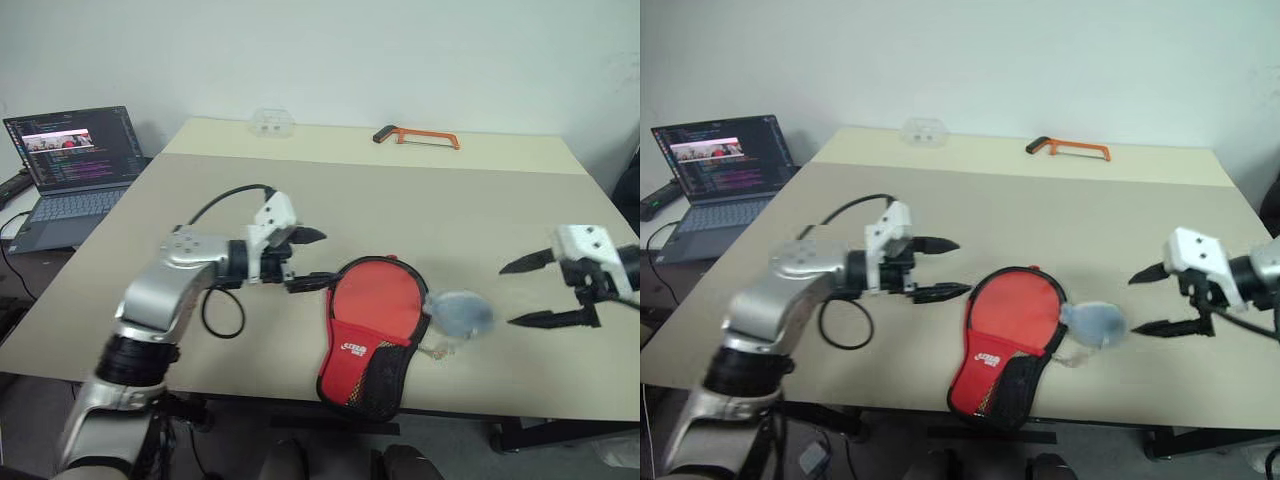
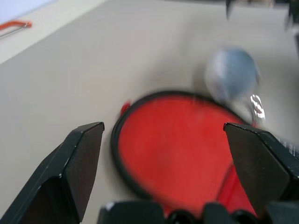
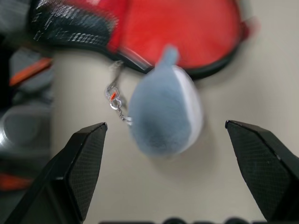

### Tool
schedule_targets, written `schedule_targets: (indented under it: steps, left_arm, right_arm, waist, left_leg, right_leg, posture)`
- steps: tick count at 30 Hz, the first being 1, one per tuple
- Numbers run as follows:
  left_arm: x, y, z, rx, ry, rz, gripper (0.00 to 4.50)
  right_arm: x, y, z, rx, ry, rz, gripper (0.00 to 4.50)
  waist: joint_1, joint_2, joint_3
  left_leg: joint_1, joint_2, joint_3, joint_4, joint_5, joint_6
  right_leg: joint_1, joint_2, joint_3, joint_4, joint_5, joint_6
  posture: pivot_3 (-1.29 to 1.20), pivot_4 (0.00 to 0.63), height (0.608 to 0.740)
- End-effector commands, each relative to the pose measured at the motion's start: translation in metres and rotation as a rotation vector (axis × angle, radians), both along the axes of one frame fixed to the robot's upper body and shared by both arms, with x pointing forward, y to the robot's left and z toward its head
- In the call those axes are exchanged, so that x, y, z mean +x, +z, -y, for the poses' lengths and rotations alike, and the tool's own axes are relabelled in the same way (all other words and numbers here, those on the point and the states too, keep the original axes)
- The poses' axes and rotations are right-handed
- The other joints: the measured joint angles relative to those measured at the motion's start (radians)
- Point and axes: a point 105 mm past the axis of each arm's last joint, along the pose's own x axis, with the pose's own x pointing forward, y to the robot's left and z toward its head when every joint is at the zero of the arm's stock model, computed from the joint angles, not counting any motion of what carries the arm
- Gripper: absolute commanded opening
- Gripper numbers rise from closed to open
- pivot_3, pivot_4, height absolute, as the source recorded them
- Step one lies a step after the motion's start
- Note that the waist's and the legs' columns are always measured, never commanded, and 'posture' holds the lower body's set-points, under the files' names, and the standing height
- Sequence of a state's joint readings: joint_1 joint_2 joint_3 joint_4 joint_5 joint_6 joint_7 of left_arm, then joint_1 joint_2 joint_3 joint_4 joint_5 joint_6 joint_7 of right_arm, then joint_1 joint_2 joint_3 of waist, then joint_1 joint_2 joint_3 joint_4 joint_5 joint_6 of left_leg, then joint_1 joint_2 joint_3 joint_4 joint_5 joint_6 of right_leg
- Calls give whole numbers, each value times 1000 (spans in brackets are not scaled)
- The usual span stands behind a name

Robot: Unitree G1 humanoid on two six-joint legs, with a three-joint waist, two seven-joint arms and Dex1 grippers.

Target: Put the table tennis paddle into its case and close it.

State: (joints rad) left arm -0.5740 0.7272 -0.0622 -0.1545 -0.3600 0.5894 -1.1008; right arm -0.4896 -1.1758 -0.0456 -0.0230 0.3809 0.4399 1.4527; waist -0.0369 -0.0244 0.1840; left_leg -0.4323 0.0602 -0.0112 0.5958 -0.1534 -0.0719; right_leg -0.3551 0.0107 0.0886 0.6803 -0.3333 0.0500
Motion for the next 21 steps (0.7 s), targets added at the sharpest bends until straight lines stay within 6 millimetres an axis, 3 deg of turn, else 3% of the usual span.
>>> schedule_targets:
  steps: [1, 4, 9, 14, 19, 21]
  left_arm:
    - [-12, 15, -8, -14, -22, 55, 4500]
    - [-19, 16, -13, -18, -12, 48, 4500]
    - [-27, 11, -14, -3, -6, 32, 4500]
    - [-29, 9, -16, 7, 22, 29, 4500]
    - [-33, 7, -16, 9, 32, 18, 4500]
    - [-34, 7, -16, 8, 34, 16, 4500]
  right_arm:
    - [35, 18, -18, 209, -150, 101, 4473]
    - [73, 7, -52, 366, -348, 45, 4473]
    - [101, -33, -77, 405, -627, -112, 4473]
    - [101, -68, -77, 339, -733, -213, 4473]
    - [96, -80, -73, 314, -752, -262, 4473]
    - [93, -82, -76, 310, -740, -280, 4093]
  waist:
    - [-2, 0, 0]
    - [-21, -2, 2]
    - [-14, -2, 2]
    - [6, -1, 2]
    - [4, -1, 2]
    - [3, -1, 2]
  left_leg:
    - [0, 0, 0, 0, 0, 0]
    - [-1, 2, -1, 1, 1, 0]
    - [-2, 3, -1, 0, 1, 0]
    - [-16, 2, 1, 1, 1, 0]
    - [-19, 3, 2, 3, 1, 0]
    - [-19, 3, 2, 3, 1, 0]
  right_leg:
    - [0, 0, 0, 0, 0, 0]
    - [-2, 2, 0, 1, 2, -2]
    - [-4, 3, 0, 3, 4, -7]
    - [-19, 3, 0, 4, 5, -8]
    - [-25, 4, 2, 11, 5, -8]
    - [-25, 4, 2, 13, 4, -8]
  posture:
    - [0, 150, 740]
    - [0, 150, 740]
    - [0, 150, 740]
    - [0, 150, 740]
    - [0, 150, 740]
    - [0, 150, 740]
